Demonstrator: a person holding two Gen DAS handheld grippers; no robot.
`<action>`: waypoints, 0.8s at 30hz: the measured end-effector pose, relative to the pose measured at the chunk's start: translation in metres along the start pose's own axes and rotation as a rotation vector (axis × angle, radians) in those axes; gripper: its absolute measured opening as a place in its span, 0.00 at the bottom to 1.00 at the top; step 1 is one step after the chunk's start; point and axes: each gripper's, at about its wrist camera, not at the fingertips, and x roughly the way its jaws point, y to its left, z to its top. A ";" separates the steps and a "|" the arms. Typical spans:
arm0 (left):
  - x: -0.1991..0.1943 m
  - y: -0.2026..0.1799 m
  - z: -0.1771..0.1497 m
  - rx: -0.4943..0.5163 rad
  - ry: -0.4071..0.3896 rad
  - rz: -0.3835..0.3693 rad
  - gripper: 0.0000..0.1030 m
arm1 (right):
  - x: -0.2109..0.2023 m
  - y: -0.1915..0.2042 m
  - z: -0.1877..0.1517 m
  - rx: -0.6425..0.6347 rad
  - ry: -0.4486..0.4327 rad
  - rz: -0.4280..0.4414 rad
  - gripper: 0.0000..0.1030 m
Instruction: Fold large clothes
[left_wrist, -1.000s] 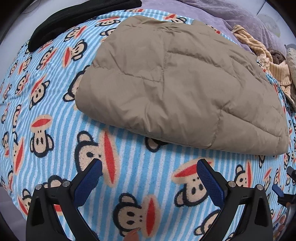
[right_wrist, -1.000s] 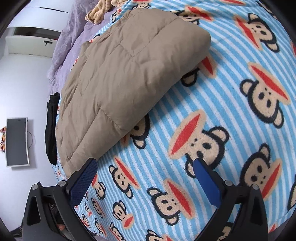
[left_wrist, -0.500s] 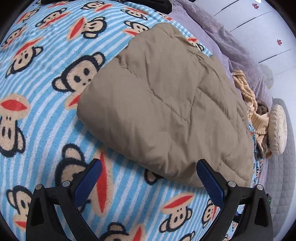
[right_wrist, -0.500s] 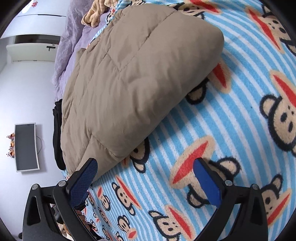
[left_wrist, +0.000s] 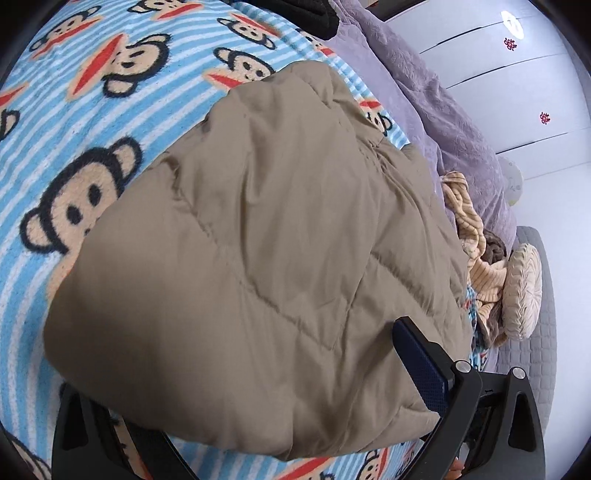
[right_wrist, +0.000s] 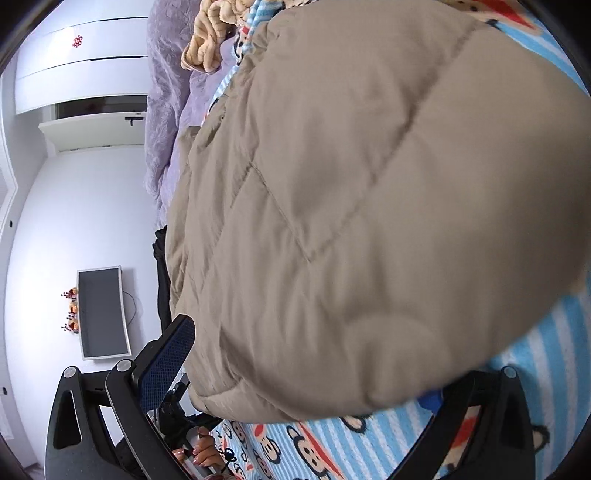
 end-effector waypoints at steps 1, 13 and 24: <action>0.004 -0.002 0.002 -0.006 -0.005 0.006 0.99 | 0.004 0.002 0.004 0.003 0.001 0.010 1.00; 0.008 -0.008 0.009 -0.023 -0.069 0.021 0.29 | 0.020 0.000 0.016 0.065 0.006 0.036 1.00; -0.036 -0.039 -0.003 0.200 -0.117 0.038 0.19 | -0.007 0.013 -0.001 0.030 -0.028 -0.002 0.26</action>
